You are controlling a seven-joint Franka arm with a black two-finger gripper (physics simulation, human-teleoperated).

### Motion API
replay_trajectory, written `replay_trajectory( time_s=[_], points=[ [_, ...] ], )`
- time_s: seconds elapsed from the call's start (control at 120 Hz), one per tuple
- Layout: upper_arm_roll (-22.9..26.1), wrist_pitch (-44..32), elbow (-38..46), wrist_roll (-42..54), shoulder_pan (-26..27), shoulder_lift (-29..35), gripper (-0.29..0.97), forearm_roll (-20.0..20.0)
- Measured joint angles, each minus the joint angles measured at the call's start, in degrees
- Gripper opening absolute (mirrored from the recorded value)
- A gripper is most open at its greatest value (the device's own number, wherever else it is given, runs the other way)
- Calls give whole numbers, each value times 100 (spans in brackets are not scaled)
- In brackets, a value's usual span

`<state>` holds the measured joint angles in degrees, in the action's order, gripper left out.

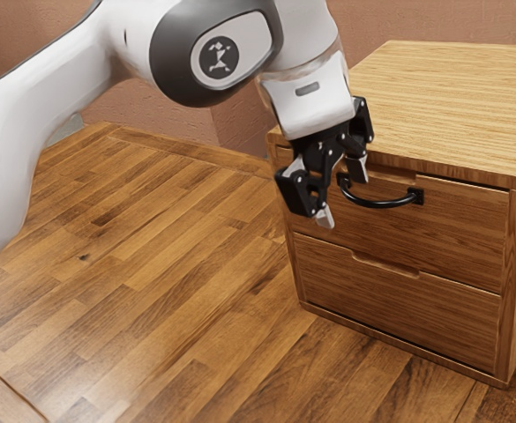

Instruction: Pull the drawer handle with one arm to open the drawer

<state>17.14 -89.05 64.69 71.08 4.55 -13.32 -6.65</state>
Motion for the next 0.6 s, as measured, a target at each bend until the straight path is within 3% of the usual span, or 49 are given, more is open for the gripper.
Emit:
replay_trajectory(
  time_s=[0.192,0.6],
  points=[
    [0,-118,87,-27,3,0,40,-48],
    [1,-234,194,-128,1,-1,29,-17]
  ],
)
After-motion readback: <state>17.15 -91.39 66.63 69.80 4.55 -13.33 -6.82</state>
